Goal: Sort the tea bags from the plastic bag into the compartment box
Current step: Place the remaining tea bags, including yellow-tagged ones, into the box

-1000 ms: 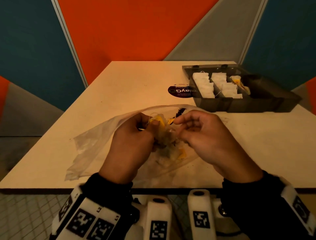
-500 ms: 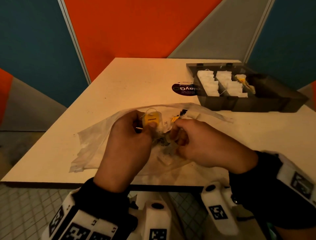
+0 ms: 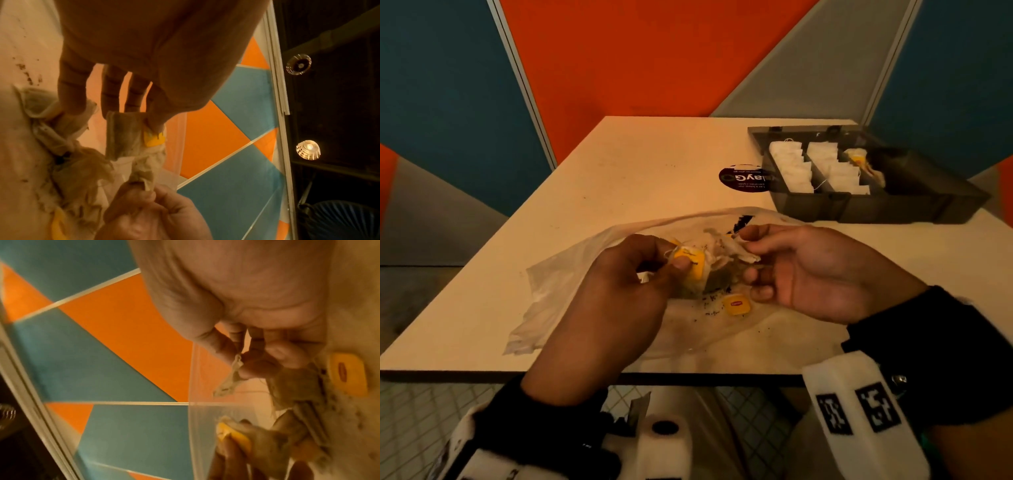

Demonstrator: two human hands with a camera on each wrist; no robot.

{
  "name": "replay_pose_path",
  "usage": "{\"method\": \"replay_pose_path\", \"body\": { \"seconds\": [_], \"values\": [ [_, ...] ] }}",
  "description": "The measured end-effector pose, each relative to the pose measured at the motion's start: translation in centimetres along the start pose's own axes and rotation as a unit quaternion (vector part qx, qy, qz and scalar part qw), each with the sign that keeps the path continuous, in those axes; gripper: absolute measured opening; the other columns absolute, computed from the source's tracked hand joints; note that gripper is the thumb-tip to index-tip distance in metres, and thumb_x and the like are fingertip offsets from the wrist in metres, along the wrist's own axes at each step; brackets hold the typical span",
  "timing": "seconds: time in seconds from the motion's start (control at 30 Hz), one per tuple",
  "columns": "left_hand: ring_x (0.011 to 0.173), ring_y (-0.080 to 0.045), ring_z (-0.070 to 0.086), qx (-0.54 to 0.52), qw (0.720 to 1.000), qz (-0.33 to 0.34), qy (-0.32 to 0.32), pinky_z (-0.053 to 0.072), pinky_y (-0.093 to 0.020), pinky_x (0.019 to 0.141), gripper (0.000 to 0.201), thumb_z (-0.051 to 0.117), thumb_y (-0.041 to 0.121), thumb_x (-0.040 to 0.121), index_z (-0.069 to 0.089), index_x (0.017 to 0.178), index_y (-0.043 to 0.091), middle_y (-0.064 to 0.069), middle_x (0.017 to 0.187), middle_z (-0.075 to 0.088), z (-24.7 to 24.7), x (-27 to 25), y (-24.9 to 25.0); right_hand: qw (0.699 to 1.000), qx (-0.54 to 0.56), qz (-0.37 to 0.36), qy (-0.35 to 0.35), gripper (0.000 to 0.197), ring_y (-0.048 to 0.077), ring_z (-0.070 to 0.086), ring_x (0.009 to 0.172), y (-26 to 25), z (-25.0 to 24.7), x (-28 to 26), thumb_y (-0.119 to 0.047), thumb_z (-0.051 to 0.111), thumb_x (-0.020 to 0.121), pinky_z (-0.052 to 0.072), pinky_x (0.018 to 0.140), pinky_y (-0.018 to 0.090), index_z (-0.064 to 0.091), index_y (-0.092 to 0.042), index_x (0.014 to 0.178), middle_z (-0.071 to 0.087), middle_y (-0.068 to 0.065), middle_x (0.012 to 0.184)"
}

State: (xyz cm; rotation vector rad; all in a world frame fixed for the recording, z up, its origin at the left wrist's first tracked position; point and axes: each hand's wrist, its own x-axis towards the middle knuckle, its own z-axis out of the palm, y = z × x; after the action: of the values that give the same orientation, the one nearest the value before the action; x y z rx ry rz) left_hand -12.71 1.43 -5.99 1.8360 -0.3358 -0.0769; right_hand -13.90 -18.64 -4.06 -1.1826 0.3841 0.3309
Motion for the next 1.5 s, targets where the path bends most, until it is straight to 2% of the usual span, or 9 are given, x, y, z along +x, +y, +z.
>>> {"method": "replay_pose_path", "body": {
  "seconds": [0.23,0.37,0.47,0.6,0.77,0.87,1.17,1.33,1.5],
  "values": [
    [0.100,-0.037,0.065,-0.119,0.993,-0.021,-0.012,0.050,-0.058,0.092,0.028,0.063,0.028,0.078,0.075,0.095,0.010,-0.006,0.102,0.075,0.7,0.1,0.9,0.993,0.049,0.036,-0.099,0.029,0.015,0.048,0.054,0.7,0.3,0.1,-0.001,0.038,0.090,0.030,0.047,0.025,0.048,-0.016,0.113,0.055,0.008,0.077],
    [0.094,-0.036,0.066,-0.142,0.989,-0.028,-0.018,0.051,-0.044,0.083,0.024,0.062,0.023,0.080,0.074,0.092,0.006,-0.013,0.095,0.076,1.0,0.3,1.3,0.993,0.007,0.038,-0.107,0.022,0.014,0.046,0.055,0.7,0.9,-0.1,-0.001,0.040,0.089,0.029,0.048,0.024,0.054,-0.013,0.101,0.058,0.008,0.078],
    [0.088,-0.030,0.068,-0.109,0.994,-0.015,0.006,0.053,-0.041,0.081,0.017,0.062,0.019,0.088,0.075,0.082,0.011,-0.011,0.087,0.076,0.9,0.3,0.8,0.987,-0.157,-0.024,-0.001,0.019,0.018,0.051,0.058,0.0,0.9,-0.5,-0.004,0.047,0.094,0.034,0.049,0.028,0.060,-0.011,0.105,0.064,0.015,0.084],
    [0.075,-0.002,0.062,-0.001,0.997,-0.001,0.077,0.044,-0.003,0.059,0.013,0.066,0.022,0.088,0.075,0.081,0.018,0.004,0.079,0.073,0.9,0.1,0.4,0.830,-0.521,-0.135,0.148,0.028,0.018,0.061,0.078,-0.6,0.9,-1.4,-0.009,0.049,0.097,0.046,0.060,0.029,0.058,-0.027,0.115,0.062,0.004,0.104],
    [0.076,-0.004,0.064,0.062,0.993,-0.013,0.101,0.046,-0.014,0.064,0.011,0.068,0.029,0.087,0.076,0.083,0.022,0.006,0.081,0.073,1.0,0.0,0.2,0.694,-0.681,-0.192,0.131,0.024,0.021,0.057,0.107,-0.1,1.5,-1.1,-0.014,0.049,0.094,0.046,0.087,0.028,0.064,-0.016,0.113,0.056,0.002,0.118],
    [0.073,-0.002,0.063,0.062,0.992,-0.015,0.107,0.044,-0.011,0.059,0.010,0.068,0.029,0.087,0.075,0.082,0.023,0.008,0.080,0.072,0.9,-0.2,0.5,0.641,-0.729,-0.215,0.105,0.023,0.030,0.060,0.099,-0.4,2.0,-0.6,-0.014,0.048,0.091,0.051,0.085,0.040,0.065,-0.008,0.105,0.063,0.010,0.104],
    [0.072,0.004,0.064,0.051,0.993,-0.011,0.109,0.044,-0.003,0.053,0.008,0.070,0.020,0.087,0.075,0.081,0.025,0.012,0.076,0.072,0.8,-0.3,0.5,0.517,-0.846,-0.118,0.059,0.032,0.023,0.057,0.097,-1.7,2.2,3.1,-0.032,0.059,0.090,0.047,0.081,0.030,0.056,-0.014,0.116,0.060,0.007,0.113],
    [0.058,0.001,0.063,0.041,0.994,-0.015,0.105,0.038,-0.005,0.045,0.007,0.070,0.023,0.087,0.075,0.082,0.024,0.008,0.075,0.075,0.8,-0.4,0.5,0.537,-0.827,-0.125,0.111,0.021,0.024,0.061,0.092,-2.8,1.8,3.7,-0.024,0.062,0.088,0.052,0.077,0.030,0.071,-0.013,0.104,0.068,0.008,0.104],
    [0.047,0.002,0.057,0.025,0.993,-0.018,0.112,0.034,-0.005,0.042,0.008,0.070,0.026,0.088,0.075,0.083,0.024,0.007,0.075,0.075,0.8,-0.3,0.4,0.645,-0.745,-0.105,0.131,0.024,0.016,0.054,0.072,-3.4,1.7,3.3,-0.022,0.054,0.095,0.038,0.054,0.022,0.070,-0.011,0.083,0.062,0.005,0.078]
  ]
}}
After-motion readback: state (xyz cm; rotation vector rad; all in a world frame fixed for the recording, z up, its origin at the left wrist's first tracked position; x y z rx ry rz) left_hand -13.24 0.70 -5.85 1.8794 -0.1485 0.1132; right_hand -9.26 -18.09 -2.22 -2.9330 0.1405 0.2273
